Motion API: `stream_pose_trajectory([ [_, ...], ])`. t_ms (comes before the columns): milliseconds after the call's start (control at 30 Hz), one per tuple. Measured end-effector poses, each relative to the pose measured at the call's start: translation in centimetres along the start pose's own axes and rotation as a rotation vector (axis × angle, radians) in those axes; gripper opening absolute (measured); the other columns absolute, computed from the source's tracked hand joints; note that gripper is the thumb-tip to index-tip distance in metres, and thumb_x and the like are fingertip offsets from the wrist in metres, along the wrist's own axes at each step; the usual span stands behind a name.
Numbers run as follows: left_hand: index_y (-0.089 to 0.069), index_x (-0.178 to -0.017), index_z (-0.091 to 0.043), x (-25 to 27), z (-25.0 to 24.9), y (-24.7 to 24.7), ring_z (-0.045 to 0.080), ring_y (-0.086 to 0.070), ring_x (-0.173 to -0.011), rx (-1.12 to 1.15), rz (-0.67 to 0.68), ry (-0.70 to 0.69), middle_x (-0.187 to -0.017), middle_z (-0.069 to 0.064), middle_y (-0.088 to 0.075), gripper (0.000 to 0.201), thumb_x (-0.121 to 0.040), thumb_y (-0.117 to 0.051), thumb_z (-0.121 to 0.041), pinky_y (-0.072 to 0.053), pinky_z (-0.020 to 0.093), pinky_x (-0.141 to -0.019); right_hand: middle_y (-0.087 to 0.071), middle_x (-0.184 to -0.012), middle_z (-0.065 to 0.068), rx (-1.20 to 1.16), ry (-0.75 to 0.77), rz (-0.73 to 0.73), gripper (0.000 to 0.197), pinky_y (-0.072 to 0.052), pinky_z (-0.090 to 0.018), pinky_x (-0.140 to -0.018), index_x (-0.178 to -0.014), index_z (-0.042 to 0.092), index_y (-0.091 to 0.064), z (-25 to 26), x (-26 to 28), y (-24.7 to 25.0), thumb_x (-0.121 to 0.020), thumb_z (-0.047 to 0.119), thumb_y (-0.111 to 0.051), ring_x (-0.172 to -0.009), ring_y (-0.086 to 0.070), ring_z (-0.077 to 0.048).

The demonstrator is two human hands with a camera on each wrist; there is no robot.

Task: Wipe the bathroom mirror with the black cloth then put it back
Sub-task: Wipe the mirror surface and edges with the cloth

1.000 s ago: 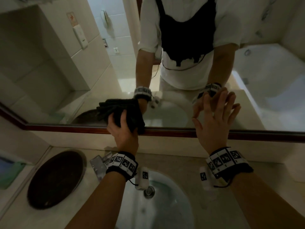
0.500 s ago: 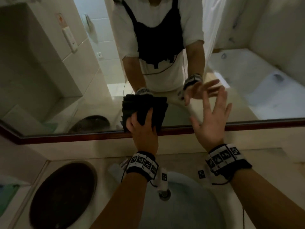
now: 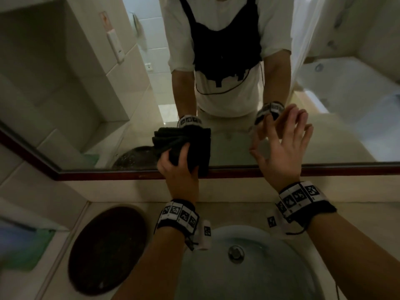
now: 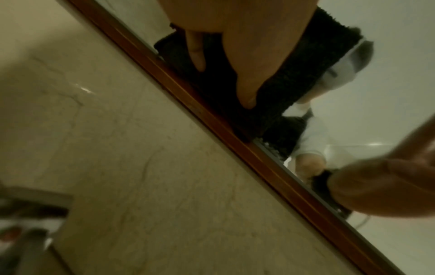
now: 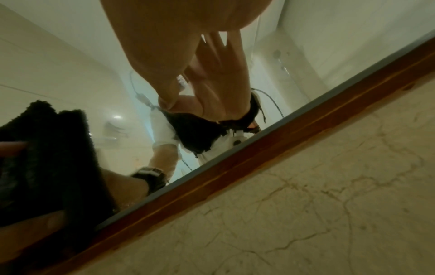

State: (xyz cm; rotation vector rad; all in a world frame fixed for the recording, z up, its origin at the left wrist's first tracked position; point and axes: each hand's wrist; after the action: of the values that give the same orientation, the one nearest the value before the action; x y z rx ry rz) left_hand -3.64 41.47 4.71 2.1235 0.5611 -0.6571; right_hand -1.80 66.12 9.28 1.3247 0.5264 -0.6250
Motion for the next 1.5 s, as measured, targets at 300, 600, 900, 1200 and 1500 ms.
stream_pose_trajectory([
  [300,-0.04,-0.136,-0.023,-2.4,5.4,3.2,0.044,-0.035,-0.131,0.028,-0.145,0.05,-0.145,0.029,-0.031,0.086,-0.065,-0.09,-0.019,-0.038,0.042,-0.107,-0.005,-0.16,-0.026,-0.024,0.053,-0.075,0.096,0.0,-0.065,-0.117,-0.155,0.018,-0.029,-0.8,0.2,-1.2,-0.078,0.049,-0.077,-0.148,0.004,-0.044],
  [600,-0.037,-0.138,-0.034,0.8,-1.5,-1.9,0.046,-0.039,-0.125,-0.023,-0.01,-0.099,-0.144,0.014,-0.028,0.08,-0.073,-0.084,-0.025,-0.043,0.059,-0.099,0.0,-0.161,-0.021,-0.027,0.038,-0.099,0.096,0.001,-0.063,-0.117,-0.155,0.021,-0.028,-0.7,0.2,-1.4,-0.077,0.049,-0.077,-0.149,0.016,-0.033],
  [900,-0.042,-0.135,-0.034,0.6,-0.1,-1.7,0.042,-0.034,-0.123,-0.02,-0.033,-0.057,-0.144,0.01,-0.024,0.077,-0.071,-0.085,-0.029,-0.049,0.053,-0.091,0.009,-0.161,-0.011,0.01,0.093,-0.13,0.097,-0.002,-0.062,-0.118,-0.156,0.022,-0.023,-1.1,0.5,-1.5,-0.08,0.052,-0.075,-0.149,0.013,-0.035],
  [1200,-0.046,-0.136,-0.016,-1.7,5.9,2.0,0.042,-0.035,-0.133,-0.02,-0.066,0.021,-0.147,0.028,-0.026,0.084,-0.065,-0.09,-0.018,-0.04,0.039,-0.108,0.004,-0.162,-0.017,0.011,0.082,-0.104,0.093,-0.002,-0.064,-0.118,-0.156,0.021,-0.025,-1.1,0.5,-1.5,-0.082,0.051,-0.073,-0.149,0.011,-0.037],
  [1500,-0.04,-0.141,-0.02,-3.9,2.4,4.6,0.04,-0.024,-0.137,0.053,-0.085,0.009,-0.152,0.026,-0.018,0.081,-0.074,-0.086,-0.023,-0.029,0.036,-0.11,-0.019,-0.163,-0.011,-0.058,0.124,-0.121,0.076,-0.012,-0.053,-0.12,-0.148,0.016,-0.042,-2.7,0.5,2.5,-0.082,0.027,-0.077,-0.152,-0.013,-0.026],
])
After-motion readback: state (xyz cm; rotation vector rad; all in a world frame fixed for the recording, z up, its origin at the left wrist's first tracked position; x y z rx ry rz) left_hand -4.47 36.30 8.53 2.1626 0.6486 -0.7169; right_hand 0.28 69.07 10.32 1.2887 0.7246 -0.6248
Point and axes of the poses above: each hand's wrist, its own x-axis away from the middle knuckle, its own y-axis out of the back of the hand, z = x × y
